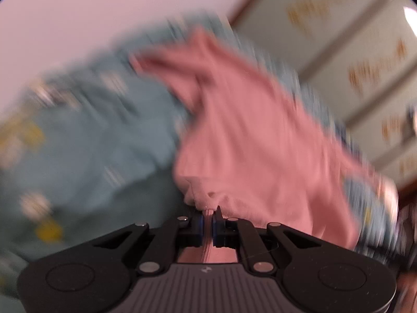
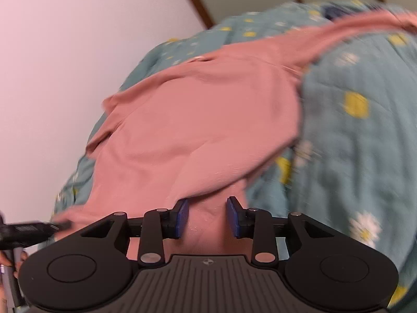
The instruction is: Fold clothes
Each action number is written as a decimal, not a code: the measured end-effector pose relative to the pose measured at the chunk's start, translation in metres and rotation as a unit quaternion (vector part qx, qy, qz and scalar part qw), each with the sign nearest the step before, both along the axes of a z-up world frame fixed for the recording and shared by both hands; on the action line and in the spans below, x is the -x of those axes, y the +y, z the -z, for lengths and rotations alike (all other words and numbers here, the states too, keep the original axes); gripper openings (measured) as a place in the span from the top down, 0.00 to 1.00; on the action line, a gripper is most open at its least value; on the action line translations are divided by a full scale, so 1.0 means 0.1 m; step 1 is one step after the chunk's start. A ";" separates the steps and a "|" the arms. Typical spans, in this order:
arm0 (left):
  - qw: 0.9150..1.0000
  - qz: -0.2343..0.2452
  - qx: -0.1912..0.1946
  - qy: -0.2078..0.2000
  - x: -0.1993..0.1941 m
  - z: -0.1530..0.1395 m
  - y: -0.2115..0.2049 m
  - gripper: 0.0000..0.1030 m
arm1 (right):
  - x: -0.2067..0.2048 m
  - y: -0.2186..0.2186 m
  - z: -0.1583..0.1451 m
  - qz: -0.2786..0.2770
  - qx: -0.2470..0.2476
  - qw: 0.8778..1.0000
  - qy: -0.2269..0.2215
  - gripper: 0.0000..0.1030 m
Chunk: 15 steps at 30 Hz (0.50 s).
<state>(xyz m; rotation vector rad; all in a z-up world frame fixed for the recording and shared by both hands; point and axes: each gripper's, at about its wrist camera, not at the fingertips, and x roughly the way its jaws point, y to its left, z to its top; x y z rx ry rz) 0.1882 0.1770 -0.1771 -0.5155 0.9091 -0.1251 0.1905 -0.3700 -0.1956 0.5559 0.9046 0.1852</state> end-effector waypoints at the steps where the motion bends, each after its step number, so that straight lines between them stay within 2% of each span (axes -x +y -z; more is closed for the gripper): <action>1: 1.000 -0.005 -0.001 -0.003 -0.02 -0.02 0.04 0.94 | 0.01 -0.05 0.04 0.009 -0.017 1.000 0.006 0.64; 5: 0.999 0.008 -0.042 0.008 -0.11 -0.04 0.07 0.94 | 0.02 -0.14 0.26 0.030 -0.096 0.994 0.034 0.64; 7: 0.998 0.012 -0.057 0.013 -0.13 -0.01 0.04 0.94 | 0.00 -0.10 0.34 0.032 -0.099 0.994 0.041 0.64; 11: 0.999 -0.010 -0.039 0.022 -0.22 0.04 0.13 0.94 | -0.09 0.03 0.42 0.026 -0.084 0.995 0.043 0.64; 13: 0.999 -0.013 -0.039 0.023 -0.28 0.06 0.10 0.94 | -0.16 0.10 0.50 0.023 -0.097 0.994 0.047 0.60; 15: 0.999 -0.009 -0.047 0.022 -0.33 0.05 0.07 0.94 | -0.25 0.17 0.60 0.030 -0.117 0.992 0.049 0.63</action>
